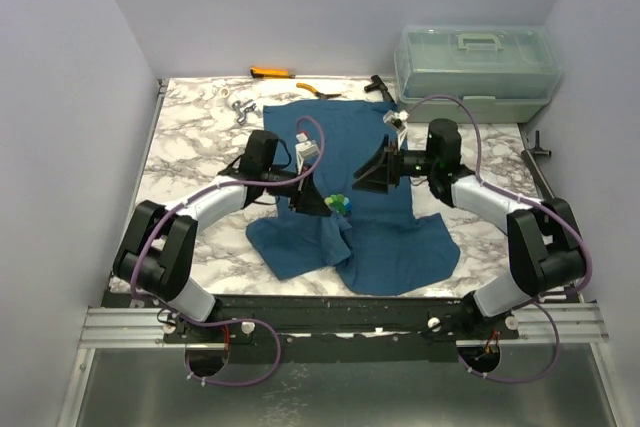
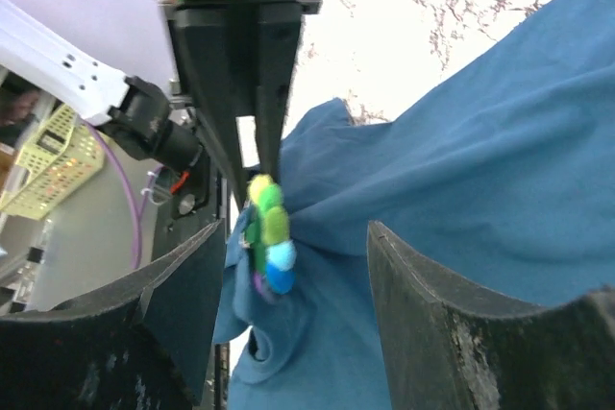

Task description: Remove the brooch from the garment

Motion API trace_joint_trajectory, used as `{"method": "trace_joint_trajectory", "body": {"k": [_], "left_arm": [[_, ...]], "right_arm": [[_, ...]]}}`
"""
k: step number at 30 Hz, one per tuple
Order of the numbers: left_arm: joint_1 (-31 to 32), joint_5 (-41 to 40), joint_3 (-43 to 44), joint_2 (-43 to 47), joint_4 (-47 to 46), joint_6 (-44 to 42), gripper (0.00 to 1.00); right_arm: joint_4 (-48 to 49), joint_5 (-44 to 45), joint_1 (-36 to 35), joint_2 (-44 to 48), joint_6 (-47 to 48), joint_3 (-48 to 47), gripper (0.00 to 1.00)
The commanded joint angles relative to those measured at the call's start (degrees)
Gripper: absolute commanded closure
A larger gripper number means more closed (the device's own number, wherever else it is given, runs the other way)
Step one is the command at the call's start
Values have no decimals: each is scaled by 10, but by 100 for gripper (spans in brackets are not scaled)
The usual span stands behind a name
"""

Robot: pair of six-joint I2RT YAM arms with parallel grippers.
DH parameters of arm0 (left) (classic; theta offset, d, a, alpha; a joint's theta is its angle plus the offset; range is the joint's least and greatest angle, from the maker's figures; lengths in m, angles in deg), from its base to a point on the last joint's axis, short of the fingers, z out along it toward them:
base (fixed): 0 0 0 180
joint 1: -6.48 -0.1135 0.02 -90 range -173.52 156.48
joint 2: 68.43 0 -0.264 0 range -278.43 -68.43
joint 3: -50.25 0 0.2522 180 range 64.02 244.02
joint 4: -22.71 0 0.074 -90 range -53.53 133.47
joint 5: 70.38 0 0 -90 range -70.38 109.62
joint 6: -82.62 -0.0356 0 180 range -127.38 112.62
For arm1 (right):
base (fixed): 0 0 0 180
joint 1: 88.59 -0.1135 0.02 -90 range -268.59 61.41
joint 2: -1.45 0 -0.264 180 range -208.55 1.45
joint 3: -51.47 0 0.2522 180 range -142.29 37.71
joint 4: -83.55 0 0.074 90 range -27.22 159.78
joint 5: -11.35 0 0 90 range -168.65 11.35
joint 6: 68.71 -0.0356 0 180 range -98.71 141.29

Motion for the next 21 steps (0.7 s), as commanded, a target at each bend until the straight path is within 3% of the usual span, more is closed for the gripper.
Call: {"method": "trace_joint_trajectory", "body": {"k": [1,6,14,21], "left_arm": [[24,-17,79,-13,286,-262,100],[50,-18,128,-43,351,-326,100],[71,-22,140,-62,361,-336,100],[72,-19,149,-69,364,-338,100]], "right_arm": [[-323,-5,-8,-17,257,-55,37],[-345,-21,-28,-15,277,-51,37],[-332,-26,-59,-8,274,-28,37],[-250,-34,-79,-34,205,-6,37]]}}
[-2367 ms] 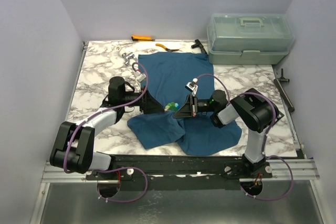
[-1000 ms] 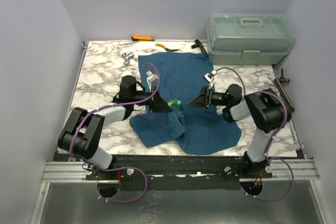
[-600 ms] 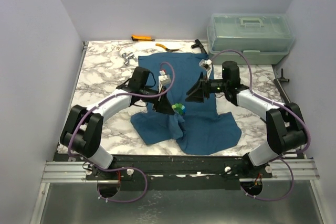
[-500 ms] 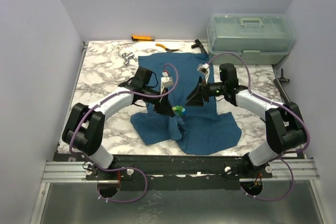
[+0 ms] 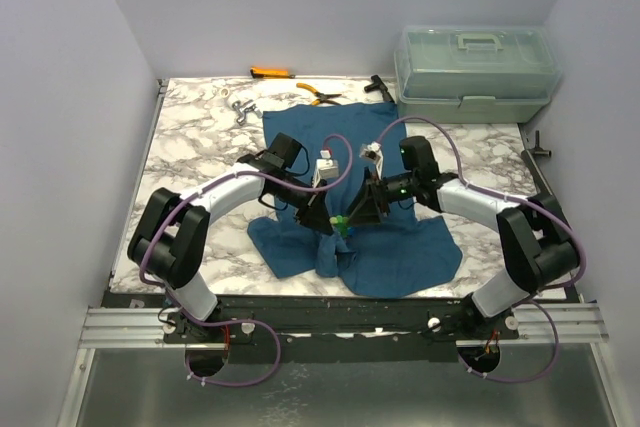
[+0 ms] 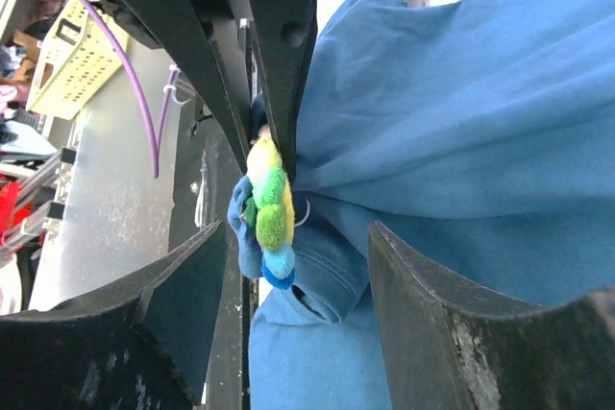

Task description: Remove the brooch from the garment

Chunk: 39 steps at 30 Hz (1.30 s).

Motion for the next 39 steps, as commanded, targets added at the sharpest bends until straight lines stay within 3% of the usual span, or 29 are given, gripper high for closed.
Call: {"method": "trace_joint_trajectory", "body": {"k": [1,5,11,17,22,24,26,29,34,39], "left_arm": [[4,7,21,-10,15,-19,100],[4,12,25,-18,16,-20,100],[4,16,27,-23,17,-23,100],[4,19,30,-31,17,-26,100],[-1,20,35,-29,19,-19,98],[-9,28,40,-32,18,-10,91],[-23,40,44,-37,18,1,73],[-49,59,39,-34,14,16,58],[-108,64,5,-10,-35,60,56],[-146,43,-93,31,-302,285,50]], "right_arm": [[71,-18,-16,-18,-56,23,37],[110,-17,-30,-30,-88,30,40],[111,-8,-38,-39,-87,28,53],[105,8,-53,-45,-81,24,61],[102,13,-54,-45,-78,23,81],[104,12,-54,-41,-80,24,92],[128,27,-54,-32,-101,33,99],[189,57,-52,-12,-144,58,99],[302,91,-49,-3,-226,97,99],[447,126,-41,-11,-324,134,99]]}}
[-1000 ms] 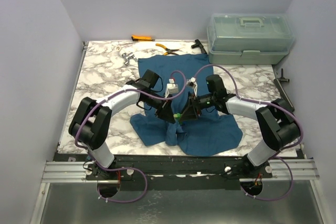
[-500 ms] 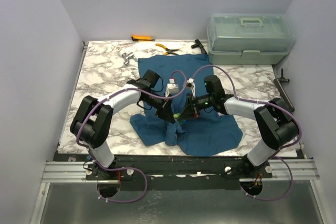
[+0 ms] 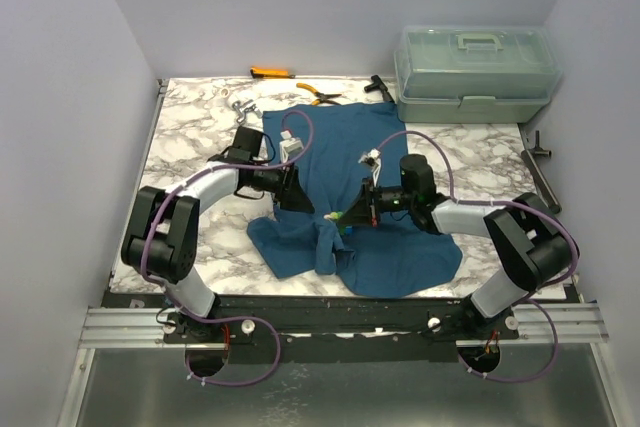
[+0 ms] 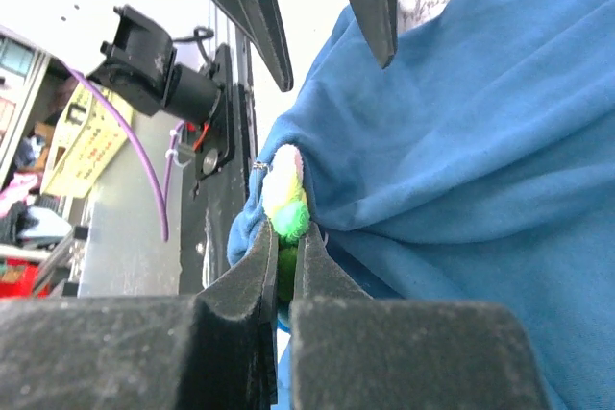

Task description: Remove the brooch from the garment

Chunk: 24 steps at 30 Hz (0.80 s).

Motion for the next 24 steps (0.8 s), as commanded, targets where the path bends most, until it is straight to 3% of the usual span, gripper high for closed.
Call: {"method": "trace_joint_trajectory", "body": {"k": [1,4,9,15,20,24], "left_arm": [[-25,1,-95,52,-310,245,48],[-20,-8,-120,57,-394,309,45],[-9,-11,-136,50,-445,342,44],[20,10,-161,54,-497,357,42],[21,30,-178,61,-520,358,49],[15,40,-187,74,-522,349,47]], "right_arm": [[173,55,6,1,-110,28,99],[245,69,7,-9,-163,41,100],[334,76,8,-24,-228,52,99],[362,75,12,-39,-253,59,99],[372,74,27,-41,-258,66,99],[380,68,38,-39,-263,71,99]]}}
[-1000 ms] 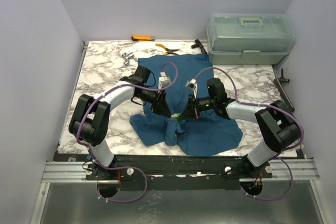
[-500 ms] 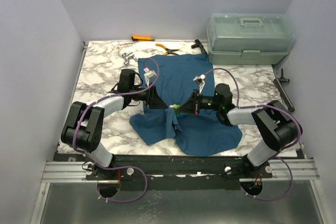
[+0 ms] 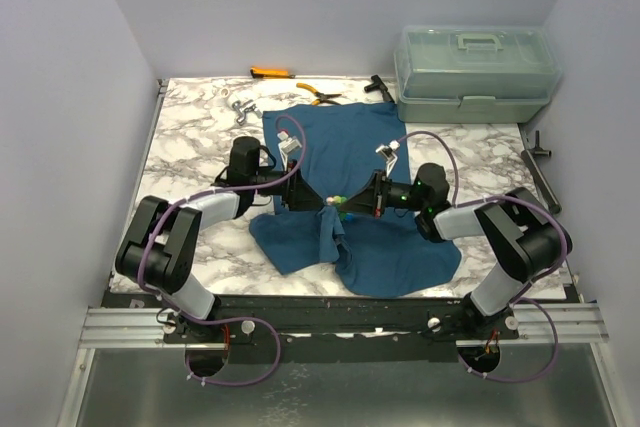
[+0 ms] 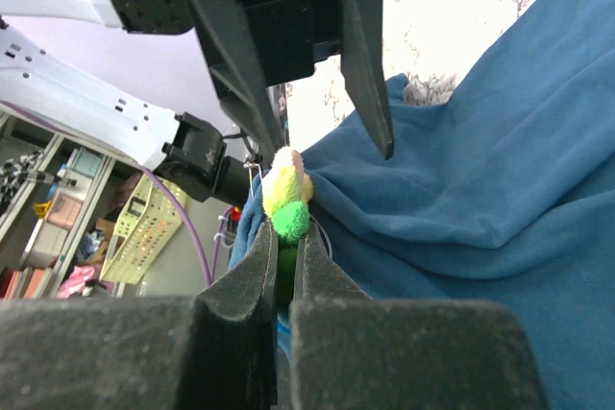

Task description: Remove the brooch from the garment

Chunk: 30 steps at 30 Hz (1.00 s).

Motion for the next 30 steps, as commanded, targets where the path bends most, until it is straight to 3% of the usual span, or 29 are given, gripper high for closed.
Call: {"method": "trace_joint_trajectory", "body": {"k": [1,10,21,25,30], "left_arm": [[-2,49,-13,29,-26,-3,46],[-13,66,-17,39,-32,-5,41],[36,36,-2,4,-139,68,39],[54,38,6,-8,-143,68,48],[56,40,11,-12,-151,75,73]], "right_arm": [[51,12,16,-4,-9,6,99],[97,-1,23,-14,-36,12,100],[187,-21,23,-52,-101,8,99],[191,-23,23,-51,-104,10,99],[185,-30,23,-50,-94,12,99]]}}
